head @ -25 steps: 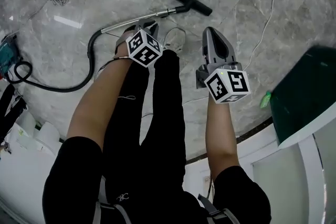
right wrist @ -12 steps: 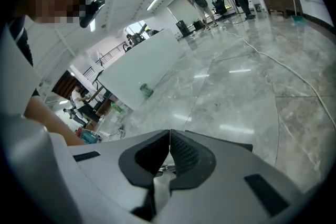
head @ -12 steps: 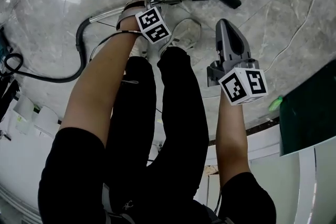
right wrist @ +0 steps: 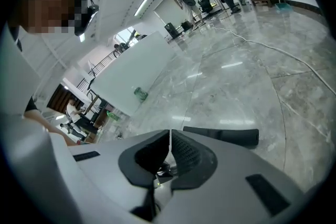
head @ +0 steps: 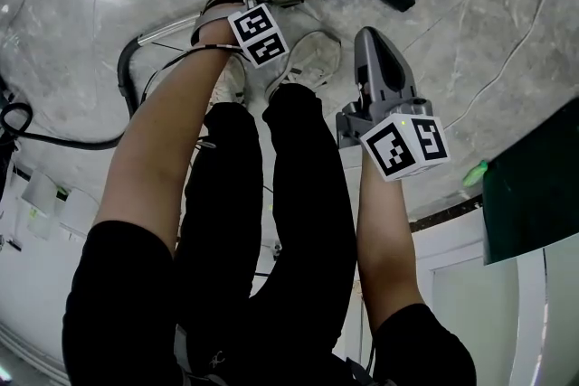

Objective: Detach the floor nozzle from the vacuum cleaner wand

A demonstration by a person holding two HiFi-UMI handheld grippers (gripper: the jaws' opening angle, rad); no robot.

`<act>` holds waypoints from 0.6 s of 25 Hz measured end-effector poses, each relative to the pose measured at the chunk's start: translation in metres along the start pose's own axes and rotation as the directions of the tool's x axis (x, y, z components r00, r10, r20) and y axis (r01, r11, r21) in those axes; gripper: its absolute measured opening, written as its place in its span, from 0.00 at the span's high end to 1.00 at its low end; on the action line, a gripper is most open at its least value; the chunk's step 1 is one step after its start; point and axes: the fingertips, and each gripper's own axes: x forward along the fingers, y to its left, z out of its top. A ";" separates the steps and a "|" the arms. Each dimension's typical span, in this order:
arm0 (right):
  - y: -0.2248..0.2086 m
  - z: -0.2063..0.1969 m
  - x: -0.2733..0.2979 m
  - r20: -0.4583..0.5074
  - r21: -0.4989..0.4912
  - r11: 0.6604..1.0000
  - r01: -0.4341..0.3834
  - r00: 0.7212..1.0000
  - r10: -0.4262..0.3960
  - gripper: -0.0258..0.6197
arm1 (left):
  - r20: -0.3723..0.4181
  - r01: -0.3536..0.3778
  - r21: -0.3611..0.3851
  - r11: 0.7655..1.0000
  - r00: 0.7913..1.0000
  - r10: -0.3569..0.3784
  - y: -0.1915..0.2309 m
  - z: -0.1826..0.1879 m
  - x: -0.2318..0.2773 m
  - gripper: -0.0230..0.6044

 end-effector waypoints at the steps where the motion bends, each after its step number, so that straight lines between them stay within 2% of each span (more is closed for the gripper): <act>1: -0.001 -0.003 -0.001 -0.002 0.009 1.000 0.006 1.000 -0.006 0.93 | -0.009 0.004 0.002 1.000 1.000 -0.004 0.000 0.000 0.000 0.68; 3: -0.005 -0.007 -0.004 -0.001 0.040 0.999 0.024 1.000 -0.024 0.93 | -0.010 0.019 0.000 1.000 1.000 -0.019 0.001 0.001 -0.006 0.68; 6: -0.017 -0.013 -0.010 0.013 0.116 0.992 0.054 0.998 -0.056 0.93 | 0.055 0.024 -0.021 0.999 0.998 -0.022 0.006 0.007 -0.033 0.68; 9: -0.023 -0.016 -0.011 0.015 0.199 0.977 0.072 0.997 -0.076 0.68 | 0.161 0.029 -0.043 0.999 0.987 -0.021 0.008 0.018 -0.078 0.68; 11: -0.014 -0.005 -0.011 0.043 0.260 0.965 0.040 0.998 -0.053 0.59 | 0.226 0.043 -0.037 0.998 0.973 -0.034 0.005 0.025 -0.113 0.68; 13: 0.004 0.016 -0.014 0.103 0.282 0.959 -0.026 0.995 -0.003 0.58 | 0.283 0.060 -0.013 0.998 0.958 -0.054 -0.002 0.031 -0.152 0.68; 15: 0.025 0.044 -0.019 0.191 0.277 0.955 -0.103 0.980 0.050 0.58 | 0.340 0.063 0.020 0.998 0.938 -0.066 -0.009 0.039 -0.192 0.68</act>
